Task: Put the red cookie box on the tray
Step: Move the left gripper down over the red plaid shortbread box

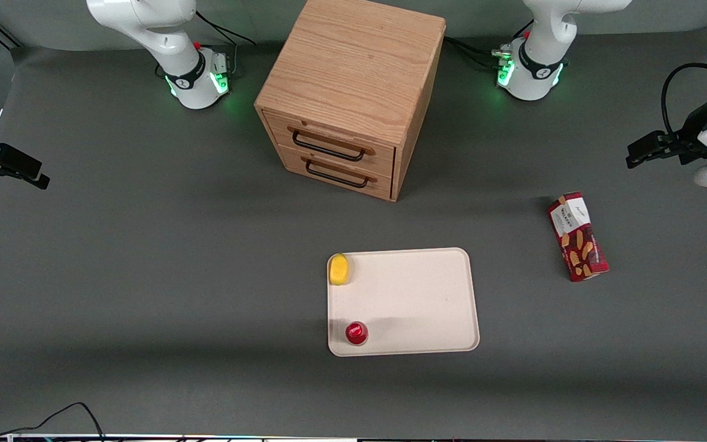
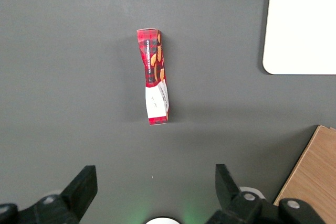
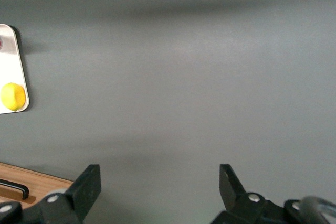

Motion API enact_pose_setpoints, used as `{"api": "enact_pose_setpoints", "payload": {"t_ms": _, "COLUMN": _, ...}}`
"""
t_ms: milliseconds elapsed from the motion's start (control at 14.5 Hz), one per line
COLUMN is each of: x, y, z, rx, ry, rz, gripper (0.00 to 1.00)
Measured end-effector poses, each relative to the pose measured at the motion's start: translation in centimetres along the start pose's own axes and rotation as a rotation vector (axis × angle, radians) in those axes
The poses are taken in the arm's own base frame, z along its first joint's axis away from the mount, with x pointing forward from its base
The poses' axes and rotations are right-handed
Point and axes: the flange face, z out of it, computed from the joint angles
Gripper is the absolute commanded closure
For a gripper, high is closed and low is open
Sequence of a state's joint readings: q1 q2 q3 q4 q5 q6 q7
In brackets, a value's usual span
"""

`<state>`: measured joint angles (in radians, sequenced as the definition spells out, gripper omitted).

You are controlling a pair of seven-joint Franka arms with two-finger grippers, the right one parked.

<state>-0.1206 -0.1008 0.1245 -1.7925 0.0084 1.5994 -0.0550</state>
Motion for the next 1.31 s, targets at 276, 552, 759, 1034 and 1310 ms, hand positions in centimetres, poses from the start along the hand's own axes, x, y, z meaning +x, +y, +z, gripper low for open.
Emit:
{"api": "enact_pose_setpoints", "payload": {"t_ms": 276, "x": 0.1, "y": 0.1, "z": 0.0, "rx": 0.001, "ry": -0.001, "rz": 0.002, "gripper": 0.00}}
{"api": "enact_pose_setpoints", "payload": {"t_ms": 552, "x": 0.7, "y": 0.1, "z": 1.3, "rx": 0.005, "ry": -0.036, "rz": 0.000, "gripper": 0.00}}
{"api": "enact_pose_setpoints", "payload": {"t_ms": 759, "x": 2.3, "y": -0.1, "z": 5.3, "rx": 0.012, "ry": -0.069, "rz": -0.008, "gripper": 0.00}}
{"api": "enact_pose_setpoints", "payload": {"t_ms": 1034, "x": 3.7, "y": -1.1, "z": 13.5, "rx": 0.012, "ry": -0.020, "rz": -0.026, "gripper": 0.00}}
{"api": "enact_pose_setpoints", "payload": {"t_ms": 1310, "x": 3.7, "y": -1.8, "z": 20.4, "rx": 0.014, "ry": 0.044, "rz": -0.034, "gripper": 0.00}}
